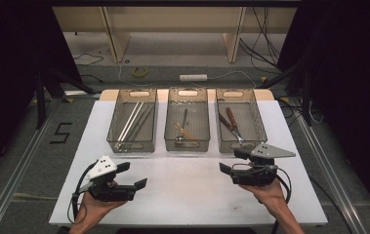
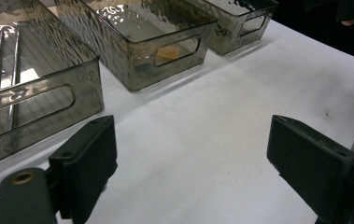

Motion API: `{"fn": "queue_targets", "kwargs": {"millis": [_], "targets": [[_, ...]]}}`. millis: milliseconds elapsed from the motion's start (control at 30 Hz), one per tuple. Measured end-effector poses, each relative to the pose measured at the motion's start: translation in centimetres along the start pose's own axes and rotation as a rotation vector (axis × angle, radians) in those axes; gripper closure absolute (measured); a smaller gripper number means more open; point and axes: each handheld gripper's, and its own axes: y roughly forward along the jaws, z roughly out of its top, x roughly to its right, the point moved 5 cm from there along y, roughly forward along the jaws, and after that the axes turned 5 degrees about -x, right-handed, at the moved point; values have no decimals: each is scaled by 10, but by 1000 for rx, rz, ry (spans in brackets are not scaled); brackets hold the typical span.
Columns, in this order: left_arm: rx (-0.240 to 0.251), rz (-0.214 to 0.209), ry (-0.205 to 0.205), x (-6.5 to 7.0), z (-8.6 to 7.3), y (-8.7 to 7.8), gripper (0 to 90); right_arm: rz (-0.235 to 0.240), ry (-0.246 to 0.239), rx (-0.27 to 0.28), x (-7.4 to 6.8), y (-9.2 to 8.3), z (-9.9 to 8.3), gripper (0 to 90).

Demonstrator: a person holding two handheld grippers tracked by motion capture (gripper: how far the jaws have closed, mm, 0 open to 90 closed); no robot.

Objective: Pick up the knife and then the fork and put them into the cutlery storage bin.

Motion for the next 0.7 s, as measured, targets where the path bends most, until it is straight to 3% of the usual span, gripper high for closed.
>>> {"fn": "queue_targets", "kwargs": {"millis": [700], "targets": [[5, -6, -7, 0, 0, 0, 156, -17, 12, 3, -5, -10, -26, 206]]}}
